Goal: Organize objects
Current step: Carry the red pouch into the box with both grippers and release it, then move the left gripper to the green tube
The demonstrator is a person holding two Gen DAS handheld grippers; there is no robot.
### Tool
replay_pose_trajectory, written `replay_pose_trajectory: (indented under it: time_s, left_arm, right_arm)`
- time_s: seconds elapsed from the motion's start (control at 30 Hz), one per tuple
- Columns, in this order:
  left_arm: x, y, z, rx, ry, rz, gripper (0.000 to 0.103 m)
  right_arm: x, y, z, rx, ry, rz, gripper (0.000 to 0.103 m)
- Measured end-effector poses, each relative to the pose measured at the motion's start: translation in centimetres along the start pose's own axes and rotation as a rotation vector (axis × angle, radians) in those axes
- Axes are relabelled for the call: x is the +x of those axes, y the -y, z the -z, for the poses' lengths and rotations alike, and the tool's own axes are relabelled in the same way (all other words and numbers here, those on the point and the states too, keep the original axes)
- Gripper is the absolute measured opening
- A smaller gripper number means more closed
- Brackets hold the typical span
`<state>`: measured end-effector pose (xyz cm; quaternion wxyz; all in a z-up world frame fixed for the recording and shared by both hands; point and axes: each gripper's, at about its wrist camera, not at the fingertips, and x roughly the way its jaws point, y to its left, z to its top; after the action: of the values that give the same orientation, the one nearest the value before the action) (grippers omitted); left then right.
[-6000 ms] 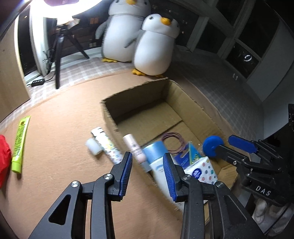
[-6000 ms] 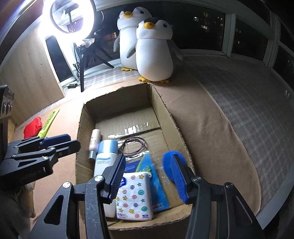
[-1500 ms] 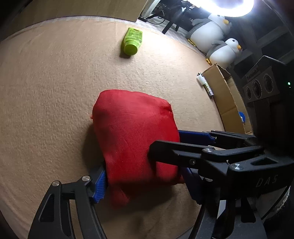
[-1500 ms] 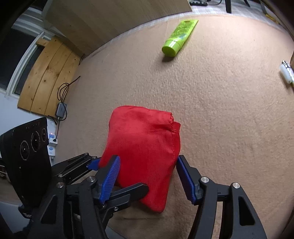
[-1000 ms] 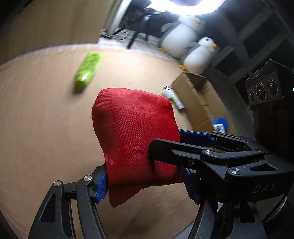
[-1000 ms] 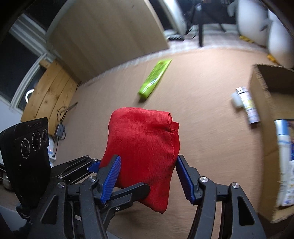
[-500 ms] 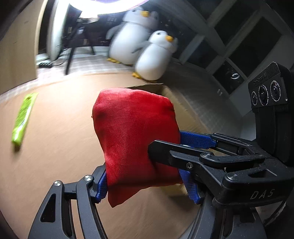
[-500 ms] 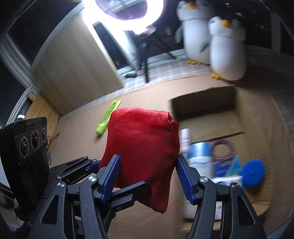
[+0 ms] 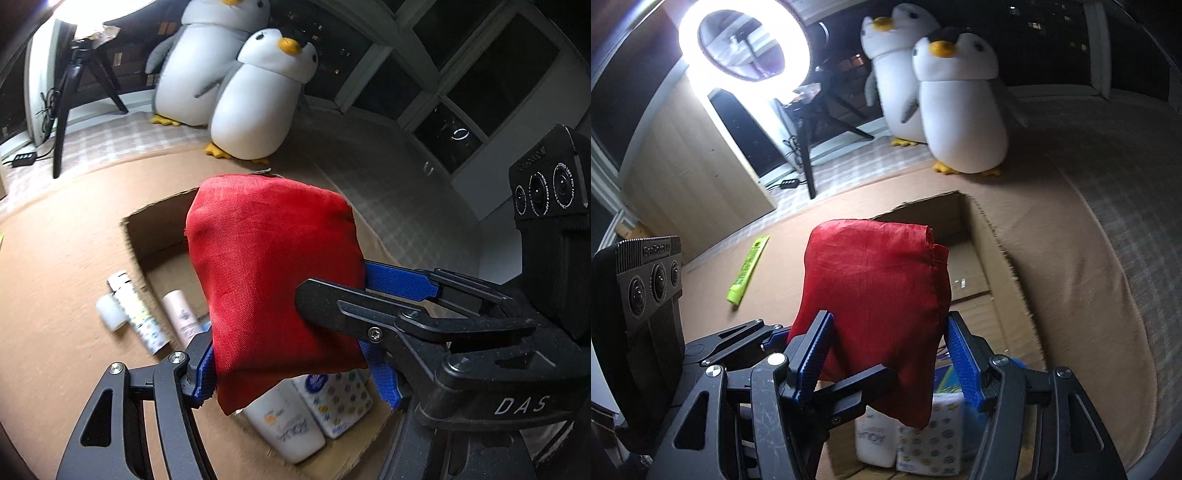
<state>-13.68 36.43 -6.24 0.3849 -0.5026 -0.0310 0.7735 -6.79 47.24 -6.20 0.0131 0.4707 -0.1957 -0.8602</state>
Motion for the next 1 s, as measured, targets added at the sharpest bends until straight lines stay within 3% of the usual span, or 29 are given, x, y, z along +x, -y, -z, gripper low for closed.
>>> replay_pose_trajectory:
  time_s: [0.3,0.53,1.0]
  left_arm:
    - [1.5,-0.1,-0.8,0.012,-0.037,-0.034,0.074]
    - [-0.9,-1.3,-0.1,0.010,-0.002,-0.048,0.074]
    - [-9.2,-10.9,3.0,-0.162,0.091,-0.165,0.074]
  right_arm:
    - [-0.3,0.8,-0.1,-0.003,0.007,0.033,0.058]
    - [-1.0,0.3,0.5,0.006,0.019,0.024,0.058]
    - [-3.3,-2.4,4.7,0.025,0.061,-0.029,0.058]
